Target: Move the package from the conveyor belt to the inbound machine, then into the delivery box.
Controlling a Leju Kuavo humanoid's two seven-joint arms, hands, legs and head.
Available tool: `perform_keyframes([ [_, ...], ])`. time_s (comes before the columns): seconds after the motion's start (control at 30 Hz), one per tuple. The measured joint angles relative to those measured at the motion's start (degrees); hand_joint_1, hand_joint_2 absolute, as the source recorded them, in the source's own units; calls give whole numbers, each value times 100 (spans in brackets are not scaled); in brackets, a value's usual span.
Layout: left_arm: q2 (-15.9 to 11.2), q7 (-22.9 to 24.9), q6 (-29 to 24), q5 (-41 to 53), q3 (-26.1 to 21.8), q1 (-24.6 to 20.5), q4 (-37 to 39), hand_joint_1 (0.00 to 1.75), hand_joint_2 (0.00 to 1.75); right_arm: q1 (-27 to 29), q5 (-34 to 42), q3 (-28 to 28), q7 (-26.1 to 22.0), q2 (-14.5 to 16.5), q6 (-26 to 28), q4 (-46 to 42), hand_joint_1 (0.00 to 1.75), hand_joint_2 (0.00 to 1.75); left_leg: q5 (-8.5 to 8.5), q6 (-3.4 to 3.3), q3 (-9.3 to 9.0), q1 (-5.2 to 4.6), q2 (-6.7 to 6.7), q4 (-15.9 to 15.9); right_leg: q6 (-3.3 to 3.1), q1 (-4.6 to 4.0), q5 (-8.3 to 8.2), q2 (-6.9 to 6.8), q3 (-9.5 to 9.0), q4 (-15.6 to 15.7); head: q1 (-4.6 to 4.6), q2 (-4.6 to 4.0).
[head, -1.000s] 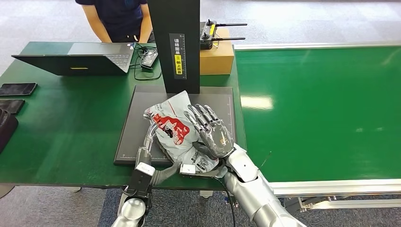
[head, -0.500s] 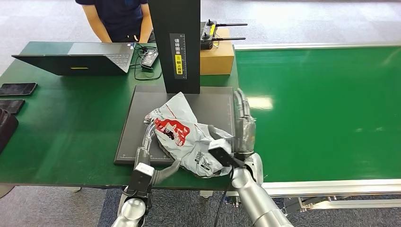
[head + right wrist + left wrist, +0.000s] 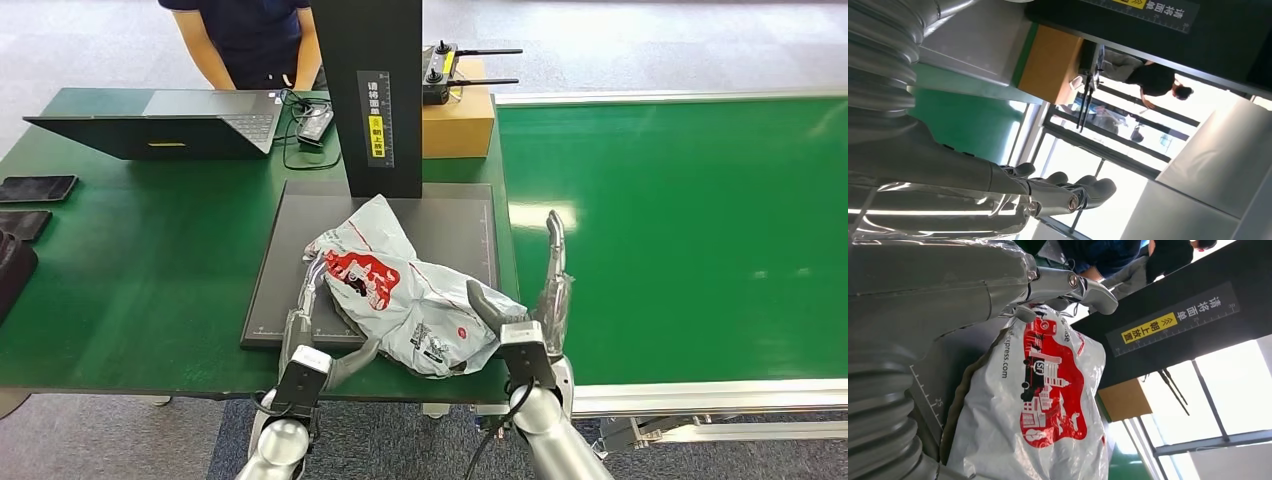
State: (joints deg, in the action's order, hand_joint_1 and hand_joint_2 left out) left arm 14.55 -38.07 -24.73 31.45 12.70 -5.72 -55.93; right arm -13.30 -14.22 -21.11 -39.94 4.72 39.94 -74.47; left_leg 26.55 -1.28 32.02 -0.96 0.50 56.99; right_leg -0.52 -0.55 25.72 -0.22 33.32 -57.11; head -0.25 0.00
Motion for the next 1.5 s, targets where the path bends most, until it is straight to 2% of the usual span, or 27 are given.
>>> perform_keyframes([
  [0.1,-6,87,-50,125,0,-44,-80,0,175,335,25,0,0,-63,10,-304,0,175,1,0,3,0,0,-1,0,0,1,0,1,0,0,0],
  [0.3,-9,187,-63,278,4,-72,-168,0,175,582,124,0,-1,-139,10,-557,0,175,1,0,0,0,1,-1,0,1,1,1,-1,0,1,0],
  [0.5,-87,708,-44,1351,132,-97,-461,0,175,1093,587,37,-1,-210,-109,-896,0,175,2,0,2,0,0,0,0,1,1,0,0,0,0,0],
  [0.6,-163,950,74,1943,257,-260,-535,0,175,1335,658,94,-1,-214,-283,-1050,0,175,2,0,3,0,0,0,-1,0,2,-1,3,0,-1,0],
  [0.73,-228,1190,178,2496,466,-732,-395,0,175,1484,629,192,0,-206,-480,-1121,0,175,0,1,0,0,-1,0,-3,1,-1,-2,0,0,0,0],
  [0.87,-271,1409,427,2859,729,-1238,18,0,175,1535,587,273,0,-183,-580,-1125,0,175,-5,1,-2,0,0,0,-4,1,-5,-2,-2,0,1,0],
  [1.17,-354,1541,771,2962,1149,-2447,1648,0,175,1555,533,447,-1,-96,-723,-1120,0,175,-6,2,-1,0,1,0,-6,0,-6,-1,0,-2,0,0],
  [1.47,-357,1836,1164,3046,1387,-2911,2645,0,175,1589,581,479,-1,-92,-760,-1121,0,175,-5,3,0,0,2,0,-7,0,-5,0,0,-2,0,0],
  [1.5,-357,1895,1167,3074,1415,-2939,2720,14,175,1590,582,484,-1,-92,-787,-1120,0,175,-5,3,0,0,2,0,-7,0,-5,-1,-1,-2,1,0],
])
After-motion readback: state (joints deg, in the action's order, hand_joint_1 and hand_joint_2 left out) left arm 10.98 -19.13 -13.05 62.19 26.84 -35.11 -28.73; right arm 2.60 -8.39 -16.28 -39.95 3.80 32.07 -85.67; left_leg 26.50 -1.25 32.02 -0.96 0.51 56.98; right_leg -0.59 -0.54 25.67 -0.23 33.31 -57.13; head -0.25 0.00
